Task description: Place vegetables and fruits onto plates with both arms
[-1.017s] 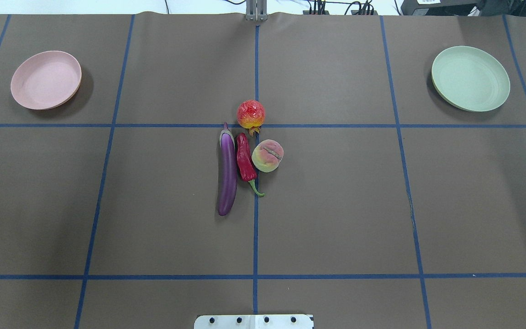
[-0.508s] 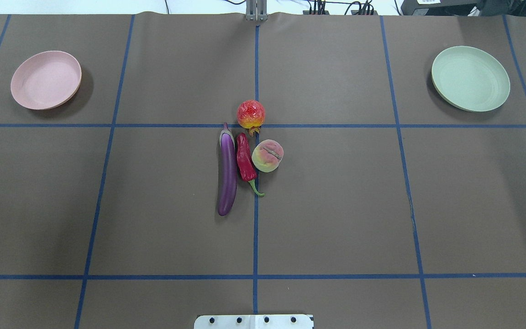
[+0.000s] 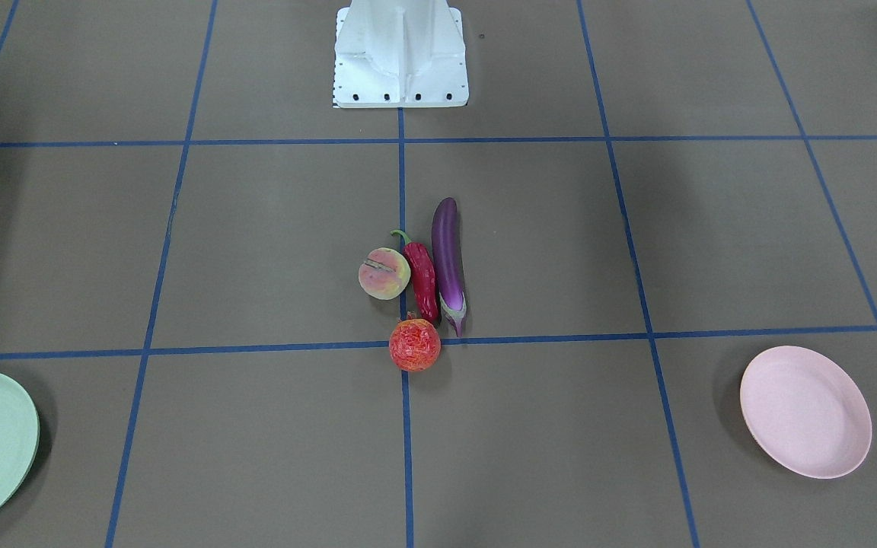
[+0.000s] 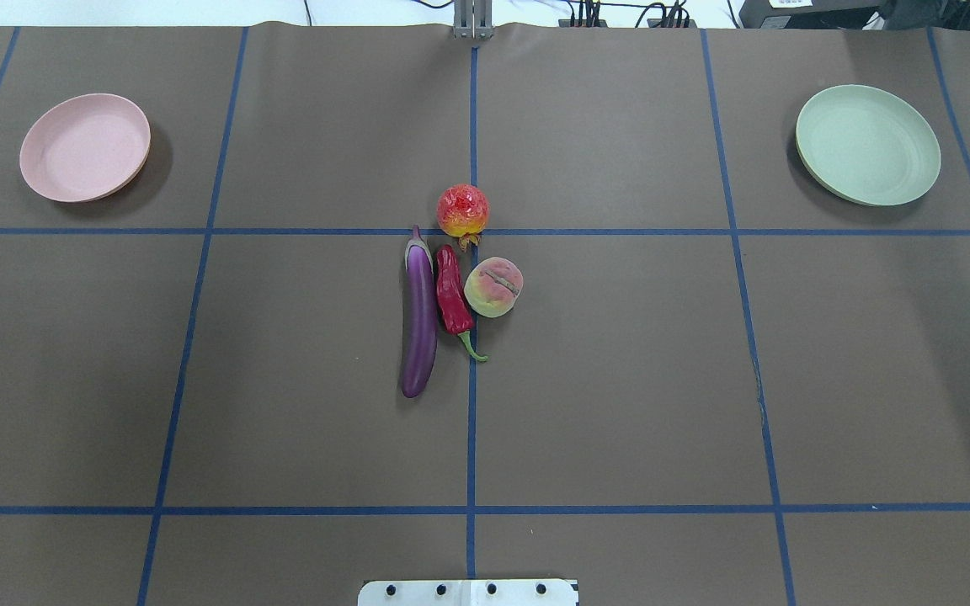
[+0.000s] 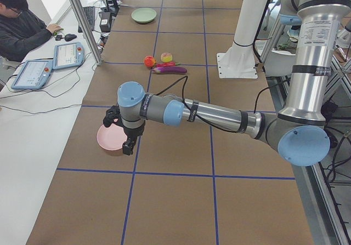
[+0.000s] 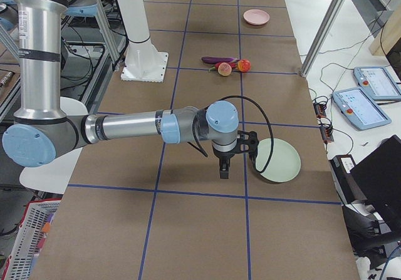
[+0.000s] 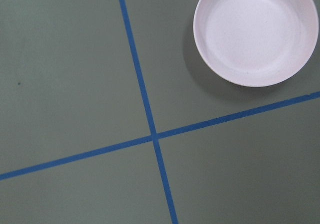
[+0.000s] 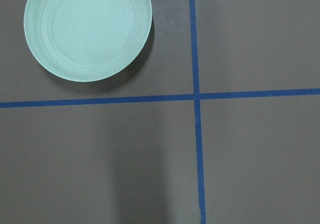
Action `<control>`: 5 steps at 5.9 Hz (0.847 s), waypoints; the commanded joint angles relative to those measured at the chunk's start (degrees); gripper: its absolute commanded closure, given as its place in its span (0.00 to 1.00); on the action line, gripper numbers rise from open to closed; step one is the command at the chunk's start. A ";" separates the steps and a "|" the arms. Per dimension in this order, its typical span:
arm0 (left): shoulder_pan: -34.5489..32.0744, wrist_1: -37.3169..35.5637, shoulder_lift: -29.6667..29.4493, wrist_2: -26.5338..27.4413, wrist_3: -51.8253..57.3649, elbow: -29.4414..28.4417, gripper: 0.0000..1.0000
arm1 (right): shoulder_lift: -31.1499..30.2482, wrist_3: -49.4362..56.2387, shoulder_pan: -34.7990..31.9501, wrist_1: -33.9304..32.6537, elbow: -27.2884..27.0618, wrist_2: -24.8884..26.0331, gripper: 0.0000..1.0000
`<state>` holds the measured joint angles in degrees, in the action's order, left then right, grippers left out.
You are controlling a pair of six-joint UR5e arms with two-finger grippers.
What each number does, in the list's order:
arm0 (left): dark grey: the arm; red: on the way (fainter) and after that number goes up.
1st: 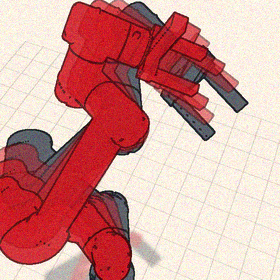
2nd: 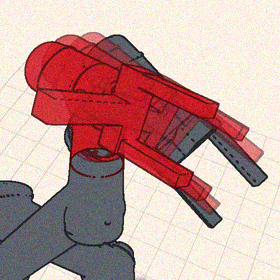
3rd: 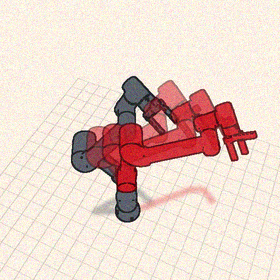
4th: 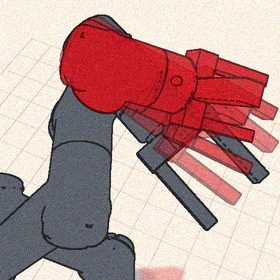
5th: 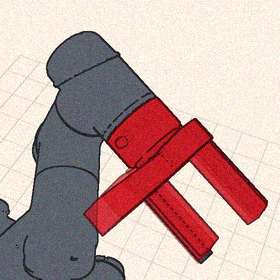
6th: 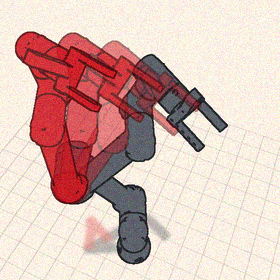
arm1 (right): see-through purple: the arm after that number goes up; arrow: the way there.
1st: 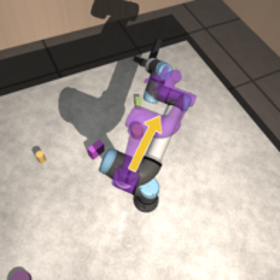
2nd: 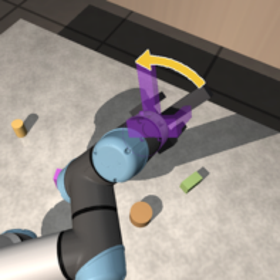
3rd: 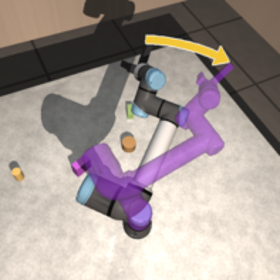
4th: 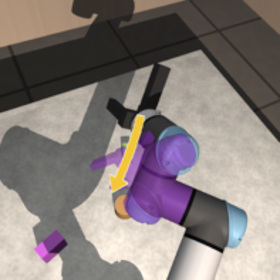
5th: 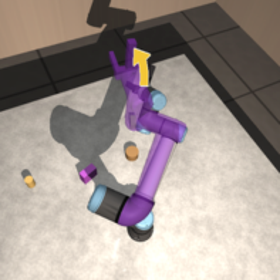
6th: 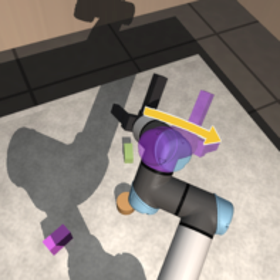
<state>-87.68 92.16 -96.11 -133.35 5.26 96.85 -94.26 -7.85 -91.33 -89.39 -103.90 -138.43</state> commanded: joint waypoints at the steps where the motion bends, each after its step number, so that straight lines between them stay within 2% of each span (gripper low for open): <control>1: 2.84 2.66 -0.66 -0.33 -1.37 2.45 0.00 | 0.57 0.11 1.41 0.27 -1.30 0.17 0.00; 2: 5.65 3.55 -1.10 -2.42 -4.96 3.16 0.00 | 0.83 0.12 1.42 1.75 -2.09 0.26 0.00; 3: 8.29 7.38 -2.58 -3.14 -5.34 3.52 0.00 | 0.92 0.12 1.42 7.68 -1.92 0.61 0.00; 4: 12.49 7.86 -4.34 -2.88 -6.56 3.78 0.00 | 0.58 -0.75 2.21 11.13 -0.96 0.09 0.00; 5: 17.84 7.86 -7.05 -2.53 -17.36 2.91 0.00 | 0.49 -0.94 2.30 11.17 -0.78 0.00 0.00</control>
<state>-74.36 99.69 -100.95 -136.09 -4.82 100.23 -93.66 -8.49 -89.26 -79.31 -105.00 -138.28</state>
